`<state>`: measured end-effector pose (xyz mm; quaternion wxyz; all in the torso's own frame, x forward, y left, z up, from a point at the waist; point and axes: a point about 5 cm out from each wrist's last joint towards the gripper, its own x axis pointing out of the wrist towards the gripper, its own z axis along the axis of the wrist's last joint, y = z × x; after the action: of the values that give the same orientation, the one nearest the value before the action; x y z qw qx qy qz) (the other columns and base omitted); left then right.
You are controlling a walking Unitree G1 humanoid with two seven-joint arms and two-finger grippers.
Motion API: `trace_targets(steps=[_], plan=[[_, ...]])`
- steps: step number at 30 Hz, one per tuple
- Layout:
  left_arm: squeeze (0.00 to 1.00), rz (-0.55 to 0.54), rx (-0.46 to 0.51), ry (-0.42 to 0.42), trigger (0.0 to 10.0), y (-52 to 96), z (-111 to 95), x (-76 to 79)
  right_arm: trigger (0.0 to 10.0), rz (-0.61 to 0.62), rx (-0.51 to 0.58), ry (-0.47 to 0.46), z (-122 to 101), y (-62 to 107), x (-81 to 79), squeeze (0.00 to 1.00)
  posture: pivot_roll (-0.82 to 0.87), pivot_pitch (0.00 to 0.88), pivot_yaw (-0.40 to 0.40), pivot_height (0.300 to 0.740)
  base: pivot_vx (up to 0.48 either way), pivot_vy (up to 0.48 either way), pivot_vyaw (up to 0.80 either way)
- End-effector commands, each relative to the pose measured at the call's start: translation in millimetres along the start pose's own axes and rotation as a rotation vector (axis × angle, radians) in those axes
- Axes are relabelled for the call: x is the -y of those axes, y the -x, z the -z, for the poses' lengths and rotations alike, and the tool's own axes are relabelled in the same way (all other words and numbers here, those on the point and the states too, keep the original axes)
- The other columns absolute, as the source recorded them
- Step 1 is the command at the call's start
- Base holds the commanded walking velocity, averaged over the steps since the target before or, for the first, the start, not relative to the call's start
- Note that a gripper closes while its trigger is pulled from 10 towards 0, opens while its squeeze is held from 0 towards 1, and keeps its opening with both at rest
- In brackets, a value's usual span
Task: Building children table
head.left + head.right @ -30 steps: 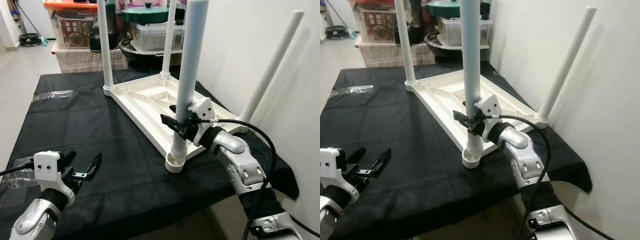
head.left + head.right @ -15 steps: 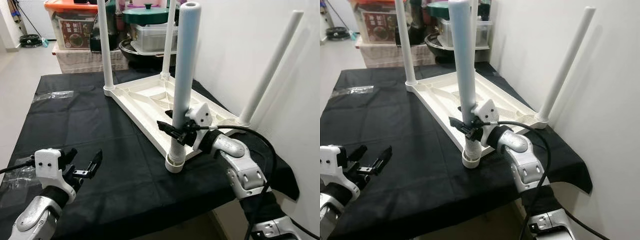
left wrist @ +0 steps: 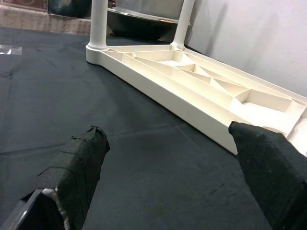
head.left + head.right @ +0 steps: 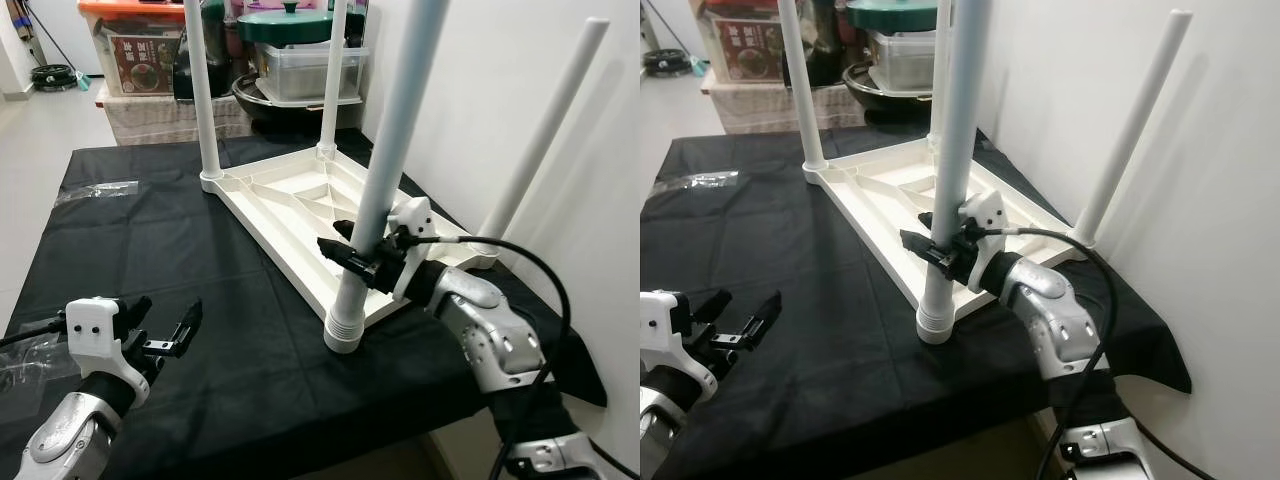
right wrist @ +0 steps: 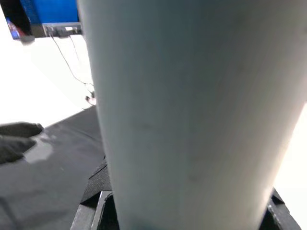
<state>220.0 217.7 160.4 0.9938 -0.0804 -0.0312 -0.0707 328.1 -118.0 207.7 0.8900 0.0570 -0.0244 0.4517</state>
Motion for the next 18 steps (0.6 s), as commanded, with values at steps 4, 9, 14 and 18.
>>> trace_targets(steps=[4,9,14,18], plan=[[0.00,-0.008,-0.029,-0.006,10.0,1.9,4,-3.8,0.0,-0.056,-0.049,-0.132,19,-2.7,-4.0,0.00,0.00,0.000,-0.075,0.740,0.000,0.000,0.00],[0.00,-0.014,-0.034,-0.013,10.0,3.7,3,-5.6,0.0,-0.053,-0.075,-0.106,26,-0.9,-7.7,0.00,0.01,0.000,-0.072,0.740,0.000,0.000,0.00],[0.00,-0.020,-0.033,-0.018,10.0,3.3,3,-6.8,0.0,-0.049,-0.090,-0.023,24,-0.9,-12.1,0.00,0.00,0.000,-0.069,0.740,0.000,0.000,0.00],[0.00,-0.020,-0.032,-0.021,10.0,2.6,3,-7.1,0.0,-0.053,-0.108,0.046,26,-1.5,-17.9,0.00,0.00,0.000,-0.068,0.740,0.000,0.000,0.00]])
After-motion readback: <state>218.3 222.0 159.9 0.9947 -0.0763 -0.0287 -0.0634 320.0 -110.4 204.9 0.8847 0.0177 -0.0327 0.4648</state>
